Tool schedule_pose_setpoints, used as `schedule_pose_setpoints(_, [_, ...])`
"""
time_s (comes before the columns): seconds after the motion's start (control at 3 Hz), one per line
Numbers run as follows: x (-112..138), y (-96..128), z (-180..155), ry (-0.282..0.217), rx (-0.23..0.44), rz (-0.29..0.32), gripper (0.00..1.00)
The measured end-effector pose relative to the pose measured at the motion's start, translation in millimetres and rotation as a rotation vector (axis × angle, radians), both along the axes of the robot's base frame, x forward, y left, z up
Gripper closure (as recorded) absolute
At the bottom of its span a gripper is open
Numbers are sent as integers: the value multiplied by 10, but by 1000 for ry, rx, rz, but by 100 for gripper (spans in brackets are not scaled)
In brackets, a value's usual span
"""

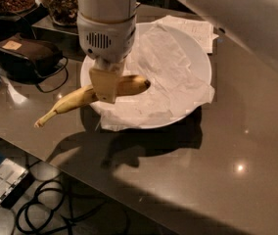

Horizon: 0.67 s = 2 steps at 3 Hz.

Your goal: Pick banana from white bowl

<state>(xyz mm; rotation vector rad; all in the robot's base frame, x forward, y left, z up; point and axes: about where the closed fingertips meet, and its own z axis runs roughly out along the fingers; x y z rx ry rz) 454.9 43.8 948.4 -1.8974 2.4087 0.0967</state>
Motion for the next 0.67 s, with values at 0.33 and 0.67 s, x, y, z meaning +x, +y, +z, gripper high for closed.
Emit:
schedule_pose_setpoints(0.33, [-213, 107, 6, -3, -12, 59, 100])
schedule_pose_setpoints(0.67, [-147, 189, 26, -32, 22, 56, 100])
